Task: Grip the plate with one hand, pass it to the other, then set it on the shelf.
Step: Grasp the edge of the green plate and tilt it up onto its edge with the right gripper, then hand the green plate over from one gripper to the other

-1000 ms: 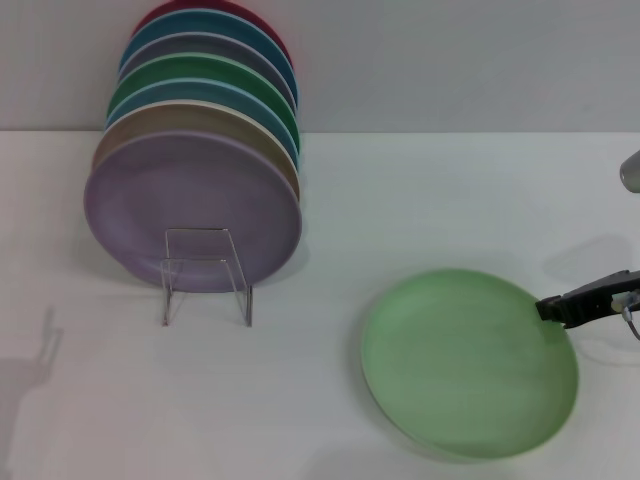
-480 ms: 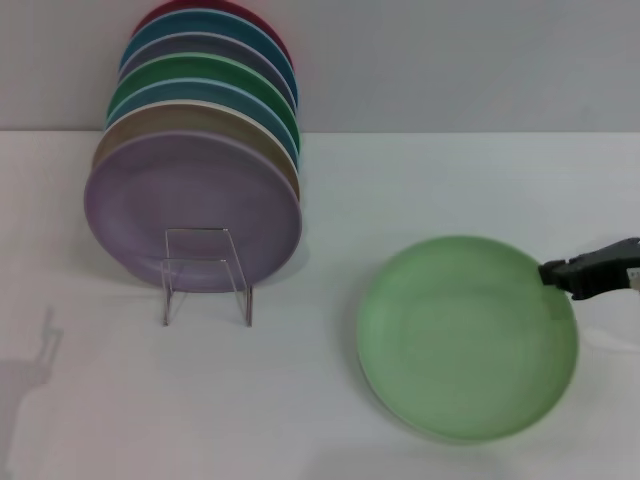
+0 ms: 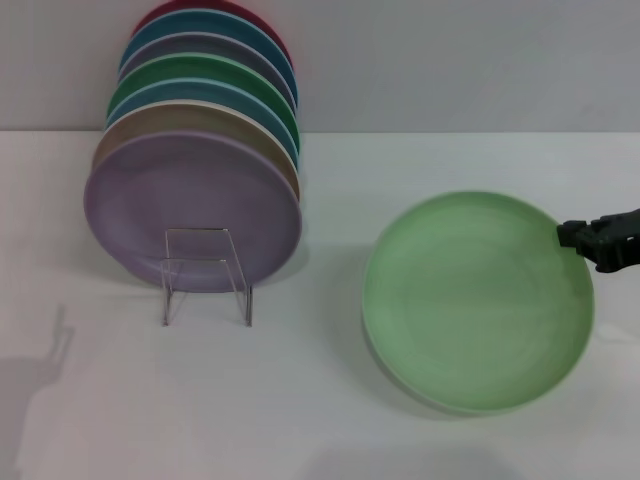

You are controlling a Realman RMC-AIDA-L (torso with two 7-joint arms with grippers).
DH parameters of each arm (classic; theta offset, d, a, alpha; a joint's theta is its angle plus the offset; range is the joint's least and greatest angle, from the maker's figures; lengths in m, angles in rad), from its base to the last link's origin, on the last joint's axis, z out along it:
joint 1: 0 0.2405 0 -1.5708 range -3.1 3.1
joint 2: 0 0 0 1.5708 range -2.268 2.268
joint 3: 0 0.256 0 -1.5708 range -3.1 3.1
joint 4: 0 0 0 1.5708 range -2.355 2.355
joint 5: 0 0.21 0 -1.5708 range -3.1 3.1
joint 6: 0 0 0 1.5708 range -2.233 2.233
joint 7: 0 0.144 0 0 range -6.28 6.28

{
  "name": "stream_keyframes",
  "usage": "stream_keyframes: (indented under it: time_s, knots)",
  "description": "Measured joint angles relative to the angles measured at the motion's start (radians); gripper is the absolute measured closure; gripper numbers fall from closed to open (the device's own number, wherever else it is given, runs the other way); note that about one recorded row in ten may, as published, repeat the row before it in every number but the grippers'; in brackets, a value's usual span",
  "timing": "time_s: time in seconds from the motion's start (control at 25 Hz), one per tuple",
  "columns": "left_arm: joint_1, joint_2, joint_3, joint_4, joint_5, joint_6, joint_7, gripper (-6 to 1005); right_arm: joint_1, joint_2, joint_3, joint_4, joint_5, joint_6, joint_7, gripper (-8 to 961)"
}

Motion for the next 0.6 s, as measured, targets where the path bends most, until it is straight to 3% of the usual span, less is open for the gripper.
stream_keyframes:
  time_s: [0.16, 0.32, 0.48, 0.52, 0.56, 0.6]
  knots:
    - [-0.004, 0.002, 0.005, -0.001, 0.031, 0.003, -0.009, 198, -0.047, 0.002, 0.013, 0.021, 0.102, -0.014, -0.110, 922]
    - [-0.023, 0.014, 0.010, 0.017, 0.161, -0.013, -0.056, 198, -0.084, 0.003, 0.031, 0.015, 0.206, -0.032, -0.219, 919]
    - [-0.023, 0.014, 0.010, 0.017, 0.161, -0.013, -0.056, 198, -0.108, 0.003, 0.068, -0.015, 0.300, -0.038, -0.334, 916]
    - [-0.056, 0.029, 0.011, 0.032, 0.225, -0.019, -0.105, 198, -0.108, 0.003, 0.077, -0.024, 0.310, -0.038, -0.348, 915]
    - [-0.056, 0.029, 0.011, 0.032, 0.225, -0.019, -0.105, 198, -0.106, 0.003, 0.093, -0.044, 0.326, -0.039, -0.375, 914]
    - [-0.091, 0.070, 0.010, 0.007, 0.270, -0.043, -0.135, 198, -0.106, 0.003, 0.093, -0.044, 0.326, -0.039, -0.375, 914]
